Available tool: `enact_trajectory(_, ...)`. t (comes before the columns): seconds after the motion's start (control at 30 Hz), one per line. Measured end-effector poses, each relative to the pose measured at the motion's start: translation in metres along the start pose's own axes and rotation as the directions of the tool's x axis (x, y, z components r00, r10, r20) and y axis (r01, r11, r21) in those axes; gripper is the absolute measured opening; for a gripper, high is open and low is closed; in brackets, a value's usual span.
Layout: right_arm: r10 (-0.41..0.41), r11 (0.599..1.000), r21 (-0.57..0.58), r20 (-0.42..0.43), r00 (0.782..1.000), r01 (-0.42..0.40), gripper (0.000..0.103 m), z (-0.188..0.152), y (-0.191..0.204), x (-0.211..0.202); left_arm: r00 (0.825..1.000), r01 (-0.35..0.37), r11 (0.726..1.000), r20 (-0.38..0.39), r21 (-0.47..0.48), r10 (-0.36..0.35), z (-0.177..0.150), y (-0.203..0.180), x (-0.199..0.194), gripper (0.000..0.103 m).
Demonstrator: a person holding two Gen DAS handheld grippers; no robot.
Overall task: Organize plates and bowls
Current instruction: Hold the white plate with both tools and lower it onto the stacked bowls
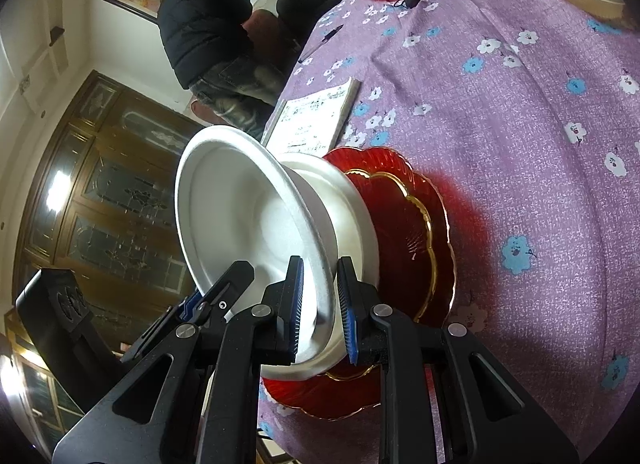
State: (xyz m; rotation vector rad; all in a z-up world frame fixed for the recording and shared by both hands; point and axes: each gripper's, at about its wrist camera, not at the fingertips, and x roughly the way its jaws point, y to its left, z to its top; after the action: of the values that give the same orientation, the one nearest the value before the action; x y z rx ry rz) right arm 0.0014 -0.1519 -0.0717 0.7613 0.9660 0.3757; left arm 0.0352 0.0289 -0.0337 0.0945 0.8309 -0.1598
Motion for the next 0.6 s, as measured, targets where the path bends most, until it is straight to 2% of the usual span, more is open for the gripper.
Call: enact_trajectory(0.6, 0.006, 1.000, 0.001, 0.003, 1.000, -0.006, 0.019, 0.0014, -0.0030, 0.0006, 1.000, -0.011, 1.000, 0.002, 0.004, 0.011, -0.0008, -0.0010, 0.0027, 0.020)
